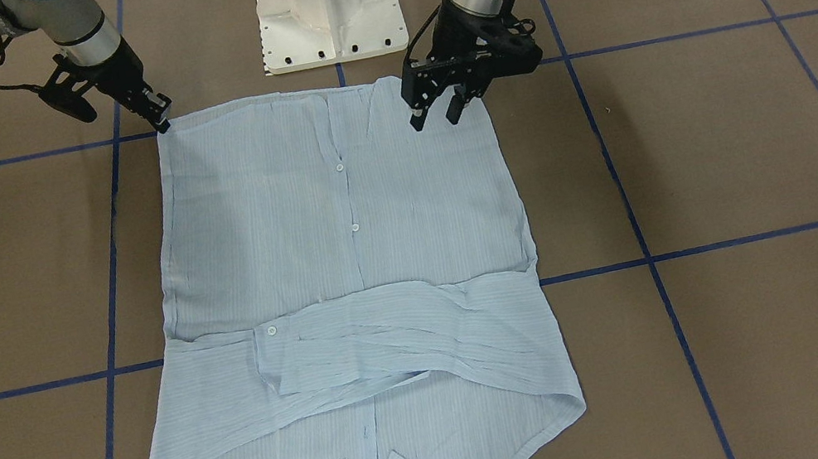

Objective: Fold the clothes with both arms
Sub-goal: 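Move the left gripper down to the other hem corner nearest the robot, then grasp both hem corners with the left and right grippers, then lift the hem with both grippers and fold it toward the collar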

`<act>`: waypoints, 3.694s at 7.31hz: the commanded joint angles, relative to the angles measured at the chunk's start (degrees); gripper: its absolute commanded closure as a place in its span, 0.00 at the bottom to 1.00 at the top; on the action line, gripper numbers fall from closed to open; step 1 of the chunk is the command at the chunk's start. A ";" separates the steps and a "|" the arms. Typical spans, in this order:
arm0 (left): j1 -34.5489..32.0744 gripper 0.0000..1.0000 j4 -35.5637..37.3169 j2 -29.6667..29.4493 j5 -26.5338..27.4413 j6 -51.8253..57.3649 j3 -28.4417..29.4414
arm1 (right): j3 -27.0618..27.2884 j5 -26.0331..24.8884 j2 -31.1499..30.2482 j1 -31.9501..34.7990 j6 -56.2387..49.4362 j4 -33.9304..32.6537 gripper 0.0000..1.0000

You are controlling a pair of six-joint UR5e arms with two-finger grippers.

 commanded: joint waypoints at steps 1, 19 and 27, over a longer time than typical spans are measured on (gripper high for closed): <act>11.12 0.35 1.36 9.30 8.27 -8.87 -2.19 | 0.00 1.39 -1.04 0.56 -0.25 0.09 1.00; 13.19 1.00 6.29 7.90 9.88 -11.91 -3.31 | 0.26 1.31 -1.40 1.71 -0.25 0.09 1.00; -0.12 1.00 12.35 1.98 2.41 -13.87 -15.49 | 12.22 1.57 -4.93 11.27 -0.69 0.09 1.00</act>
